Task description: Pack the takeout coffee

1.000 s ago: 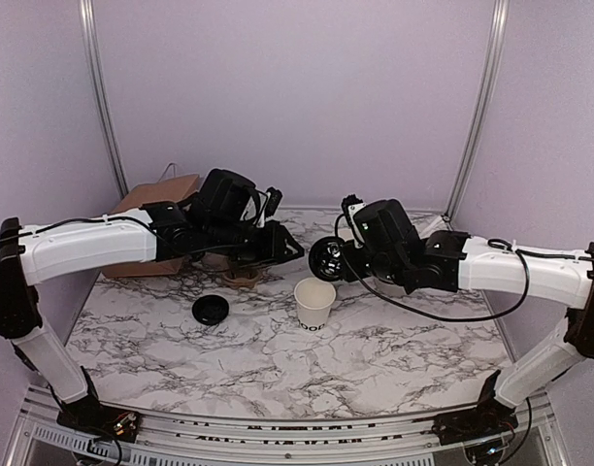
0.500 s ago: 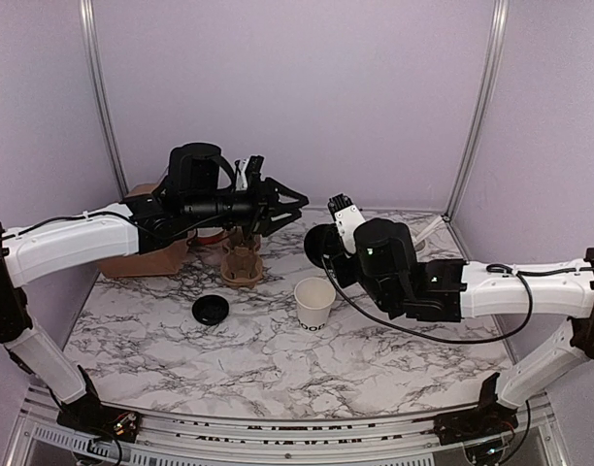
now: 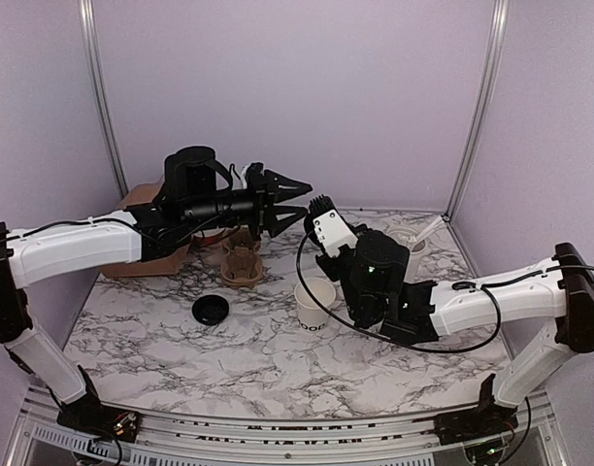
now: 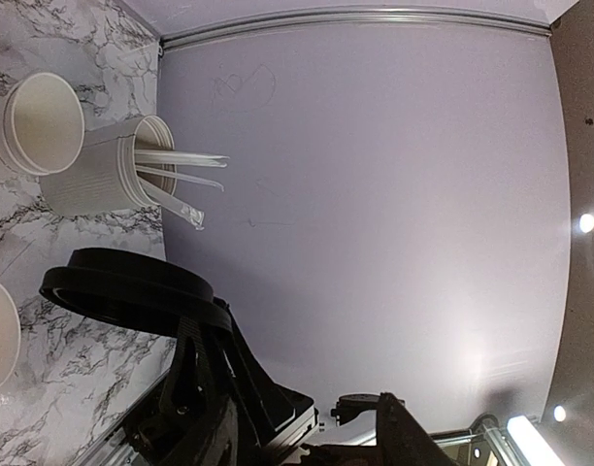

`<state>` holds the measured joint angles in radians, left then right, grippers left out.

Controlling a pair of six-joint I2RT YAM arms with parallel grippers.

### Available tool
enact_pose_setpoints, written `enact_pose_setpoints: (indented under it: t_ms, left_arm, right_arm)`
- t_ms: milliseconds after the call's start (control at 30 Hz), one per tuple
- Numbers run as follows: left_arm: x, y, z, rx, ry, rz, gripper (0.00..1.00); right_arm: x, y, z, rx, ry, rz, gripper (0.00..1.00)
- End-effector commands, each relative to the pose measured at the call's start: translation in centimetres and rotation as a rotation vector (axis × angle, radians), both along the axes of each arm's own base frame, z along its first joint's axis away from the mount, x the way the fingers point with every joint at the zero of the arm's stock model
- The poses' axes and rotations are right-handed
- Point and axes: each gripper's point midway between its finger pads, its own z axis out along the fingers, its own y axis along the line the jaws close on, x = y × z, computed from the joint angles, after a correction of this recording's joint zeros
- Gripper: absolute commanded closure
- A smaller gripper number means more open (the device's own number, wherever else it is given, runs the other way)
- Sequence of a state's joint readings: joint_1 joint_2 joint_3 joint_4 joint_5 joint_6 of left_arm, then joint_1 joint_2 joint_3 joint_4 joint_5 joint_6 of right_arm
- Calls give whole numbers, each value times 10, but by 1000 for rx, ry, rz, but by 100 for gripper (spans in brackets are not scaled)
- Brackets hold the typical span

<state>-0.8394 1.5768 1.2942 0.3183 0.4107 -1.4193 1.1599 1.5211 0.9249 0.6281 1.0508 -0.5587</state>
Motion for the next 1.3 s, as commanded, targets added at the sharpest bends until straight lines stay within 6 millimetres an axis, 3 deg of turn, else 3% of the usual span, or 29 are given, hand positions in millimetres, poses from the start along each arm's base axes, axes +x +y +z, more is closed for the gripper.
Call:
enact_pose_setpoints:
  t_ms: [0,800,1267]
  left_arm:
    - [0,-6,-1,-58,51,-5,51]
    - [27,-18,-25,-116,164,84,50]
    - [32,-15,-39,-117,214,127,64]
  right_arm:
    - [-3,0,26,35,-76,-29,100]
    - [-12,24,20,21,-66,34,99]
    - [-12,29,21,-76,-124,22,99]
